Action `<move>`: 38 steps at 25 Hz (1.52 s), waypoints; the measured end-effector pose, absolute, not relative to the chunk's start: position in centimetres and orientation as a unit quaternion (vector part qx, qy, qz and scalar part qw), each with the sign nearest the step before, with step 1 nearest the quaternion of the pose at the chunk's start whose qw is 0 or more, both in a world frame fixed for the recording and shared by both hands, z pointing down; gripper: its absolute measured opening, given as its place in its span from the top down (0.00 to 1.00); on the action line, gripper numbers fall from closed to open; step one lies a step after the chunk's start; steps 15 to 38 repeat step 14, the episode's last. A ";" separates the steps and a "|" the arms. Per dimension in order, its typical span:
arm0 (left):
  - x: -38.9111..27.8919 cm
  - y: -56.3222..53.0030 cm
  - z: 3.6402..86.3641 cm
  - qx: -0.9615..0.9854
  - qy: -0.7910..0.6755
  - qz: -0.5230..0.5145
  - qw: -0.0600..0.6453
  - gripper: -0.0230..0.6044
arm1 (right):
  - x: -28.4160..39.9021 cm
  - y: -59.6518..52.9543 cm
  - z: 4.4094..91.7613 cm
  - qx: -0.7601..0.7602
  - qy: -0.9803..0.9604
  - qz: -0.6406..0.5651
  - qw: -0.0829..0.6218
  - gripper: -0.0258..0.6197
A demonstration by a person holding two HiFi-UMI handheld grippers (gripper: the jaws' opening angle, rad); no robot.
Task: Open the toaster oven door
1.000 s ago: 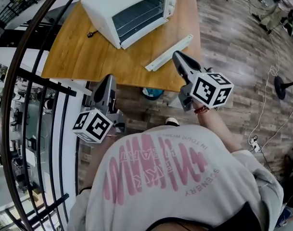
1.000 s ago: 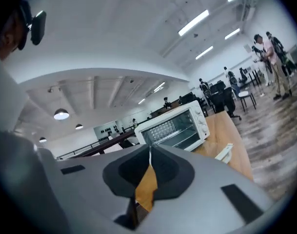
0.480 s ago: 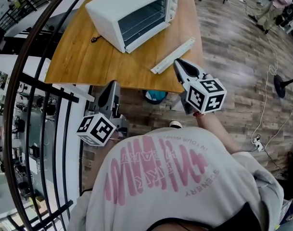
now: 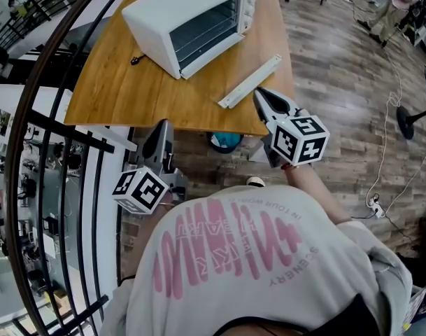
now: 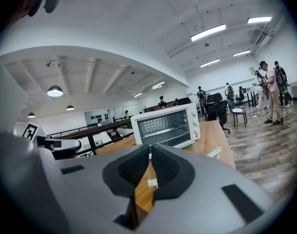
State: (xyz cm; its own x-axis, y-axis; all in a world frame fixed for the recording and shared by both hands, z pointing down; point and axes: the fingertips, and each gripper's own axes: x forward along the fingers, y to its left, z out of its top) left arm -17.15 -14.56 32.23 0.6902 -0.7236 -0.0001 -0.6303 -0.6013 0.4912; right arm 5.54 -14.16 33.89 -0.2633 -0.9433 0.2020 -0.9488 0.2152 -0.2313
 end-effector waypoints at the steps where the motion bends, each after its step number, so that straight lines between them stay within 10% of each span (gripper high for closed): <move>1: -17.2 -14.5 32.2 0.889 -0.381 -0.100 0.233 0.93 | 5.6 -14.1 33.9 0.607 -0.779 0.155 0.009 0.92; 38: -17.3 -14.3 31.7 0.888 -0.381 -0.102 0.234 0.93 | 5.7 -13.5 33.8 0.610 -0.776 0.157 0.015 0.92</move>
